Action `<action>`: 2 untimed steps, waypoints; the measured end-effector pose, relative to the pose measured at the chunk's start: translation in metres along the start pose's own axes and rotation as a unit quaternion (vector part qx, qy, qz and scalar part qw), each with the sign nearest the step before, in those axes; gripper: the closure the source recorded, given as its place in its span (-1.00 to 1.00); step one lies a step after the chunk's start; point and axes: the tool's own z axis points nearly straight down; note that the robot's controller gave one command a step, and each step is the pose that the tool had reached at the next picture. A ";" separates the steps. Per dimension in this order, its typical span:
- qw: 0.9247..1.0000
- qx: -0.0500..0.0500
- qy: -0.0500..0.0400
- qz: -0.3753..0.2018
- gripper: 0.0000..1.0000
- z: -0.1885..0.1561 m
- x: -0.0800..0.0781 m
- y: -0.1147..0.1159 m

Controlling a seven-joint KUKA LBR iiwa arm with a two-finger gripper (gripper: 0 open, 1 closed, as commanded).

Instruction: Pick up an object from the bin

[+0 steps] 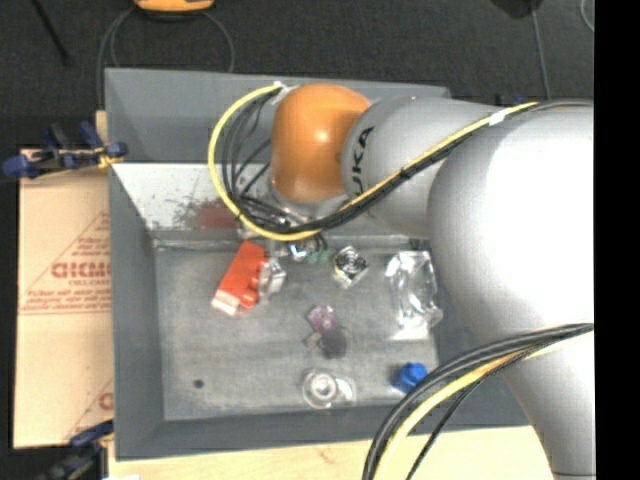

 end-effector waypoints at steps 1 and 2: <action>1.000 -0.001 -0.001 0.000 1.00 -0.001 -0.001 0.001; 1.000 -0.002 -0.002 0.001 1.00 -0.022 -0.003 -0.001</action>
Offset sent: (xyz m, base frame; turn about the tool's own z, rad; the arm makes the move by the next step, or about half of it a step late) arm 0.0000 0.0000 0.0000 0.0000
